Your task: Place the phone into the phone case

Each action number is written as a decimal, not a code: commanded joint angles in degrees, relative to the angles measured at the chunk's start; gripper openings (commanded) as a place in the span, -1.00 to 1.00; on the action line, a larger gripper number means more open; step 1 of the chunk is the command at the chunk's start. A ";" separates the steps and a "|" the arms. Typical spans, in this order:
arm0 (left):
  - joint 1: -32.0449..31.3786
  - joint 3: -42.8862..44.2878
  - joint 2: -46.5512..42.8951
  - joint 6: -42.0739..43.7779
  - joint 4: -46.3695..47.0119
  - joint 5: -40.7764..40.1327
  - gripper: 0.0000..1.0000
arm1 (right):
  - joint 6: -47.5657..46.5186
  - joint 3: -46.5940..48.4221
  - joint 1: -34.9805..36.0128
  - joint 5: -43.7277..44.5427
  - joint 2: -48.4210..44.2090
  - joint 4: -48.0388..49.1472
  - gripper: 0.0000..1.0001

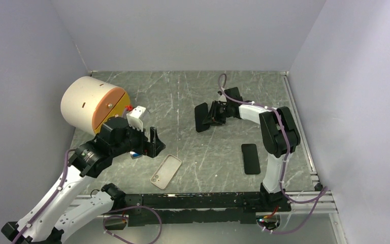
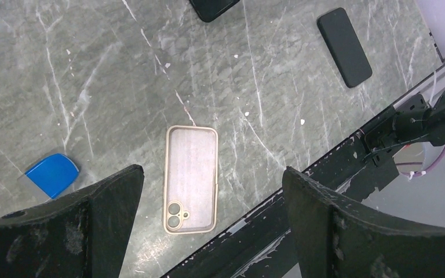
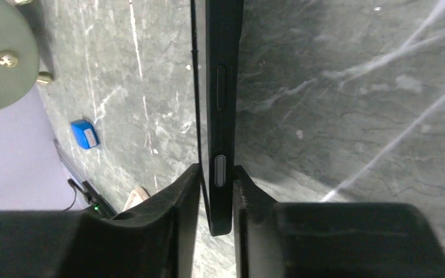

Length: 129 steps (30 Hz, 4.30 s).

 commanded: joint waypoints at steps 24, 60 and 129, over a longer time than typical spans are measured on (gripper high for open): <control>-0.02 3.91 -3.33 -1.90 0.61 -7.31 0.87 | -14.44 -2.55 16.48 18.55 -23.36 -14.60 0.20; -0.06 15.62 -19.78 -6.15 -6.09 -25.10 0.88 | -73.85 4.76 37.30 -4.18 -0.06 1.50 0.12; 0.07 -0.27 3.21 -20.90 0.64 -20.27 0.88 | 14.44 -24.15 41.55 51.40 -29.01 -8.87 -1.00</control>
